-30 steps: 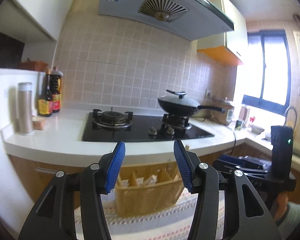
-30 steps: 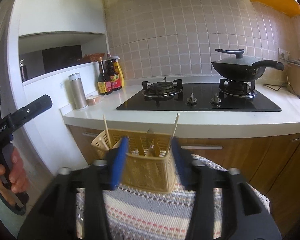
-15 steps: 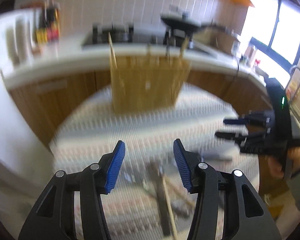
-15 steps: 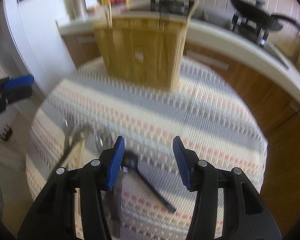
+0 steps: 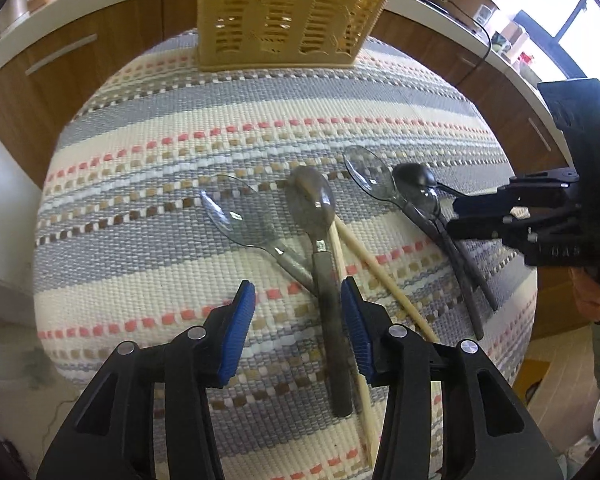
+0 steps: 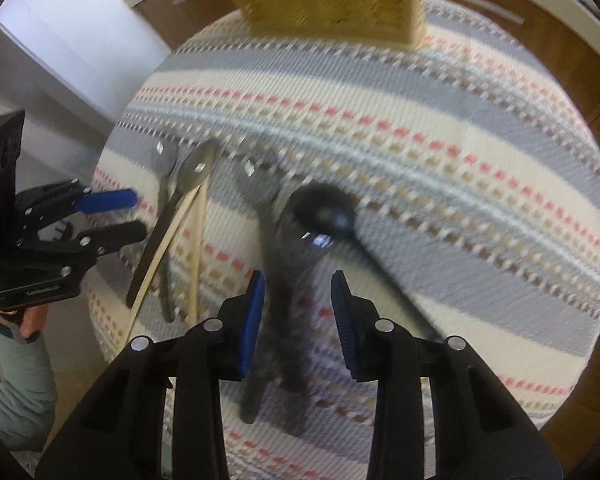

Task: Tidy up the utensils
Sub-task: 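Grasp a dark-handled spoon with the left gripper while the right reaches toward spoons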

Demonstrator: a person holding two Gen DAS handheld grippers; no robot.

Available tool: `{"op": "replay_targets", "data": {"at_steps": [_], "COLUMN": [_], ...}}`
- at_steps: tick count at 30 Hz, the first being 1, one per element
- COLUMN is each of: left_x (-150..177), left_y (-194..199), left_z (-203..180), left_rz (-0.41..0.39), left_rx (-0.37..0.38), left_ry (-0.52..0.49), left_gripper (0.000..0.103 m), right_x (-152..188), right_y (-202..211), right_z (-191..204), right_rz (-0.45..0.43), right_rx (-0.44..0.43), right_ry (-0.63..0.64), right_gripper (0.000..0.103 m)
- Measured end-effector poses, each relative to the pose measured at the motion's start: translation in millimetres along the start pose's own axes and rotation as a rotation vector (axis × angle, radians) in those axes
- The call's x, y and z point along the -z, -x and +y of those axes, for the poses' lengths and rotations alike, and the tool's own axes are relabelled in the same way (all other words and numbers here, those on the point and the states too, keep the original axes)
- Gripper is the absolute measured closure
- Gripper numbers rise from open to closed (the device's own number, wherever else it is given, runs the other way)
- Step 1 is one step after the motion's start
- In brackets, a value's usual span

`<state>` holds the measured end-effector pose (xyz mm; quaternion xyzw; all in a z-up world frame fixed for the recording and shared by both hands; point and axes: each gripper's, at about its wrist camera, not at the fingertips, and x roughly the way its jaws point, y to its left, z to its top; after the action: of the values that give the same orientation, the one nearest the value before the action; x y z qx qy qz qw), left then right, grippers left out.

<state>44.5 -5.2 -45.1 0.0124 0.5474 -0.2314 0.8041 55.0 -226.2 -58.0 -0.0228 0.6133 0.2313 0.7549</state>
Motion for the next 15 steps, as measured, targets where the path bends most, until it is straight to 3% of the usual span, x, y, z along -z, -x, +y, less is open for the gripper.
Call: {"op": "replay_targets", "data": {"at_steps": [6,10,11,12,13,15], "left_x": [-1.0,-3.5,-5.9,-7.6,-8.2,-10.3], "left_y": [-11.0,-12.4,-14.6,-15.9,-17.8,-20.7], "left_z": [-11.7,-14.0,-17.9,-18.8,-19.4,-22.5], "left_rz": [0.013,0.008,0.007,0.005,0.013,0.002], "left_rx": [-0.054,-0.063,-0.060,-0.049,-0.048,-0.050], "left_ry": [-0.034,-0.039,-0.040,-0.040,-0.037,-0.040], "left_gripper": [0.065,0.065,0.073,0.088,0.091,0.093], "right_x": [1.2,-3.8,-5.1,-5.8,-6.1,-4.5], "right_y": [-13.8,-18.2,-19.0,-17.8,-16.1,-11.4], "right_z": [12.1,13.3,12.3,9.1,6.1,-0.4], "right_rz": [0.006,0.002,0.003,0.004,0.005,0.005], "right_rx": [0.063,0.051,0.040,0.033,0.027,-0.001], "right_ry": [0.018,0.002,-0.005,-0.009,-0.011,-0.012], "right_gripper": [0.073,0.073,0.073,0.074,0.087,0.093]}}
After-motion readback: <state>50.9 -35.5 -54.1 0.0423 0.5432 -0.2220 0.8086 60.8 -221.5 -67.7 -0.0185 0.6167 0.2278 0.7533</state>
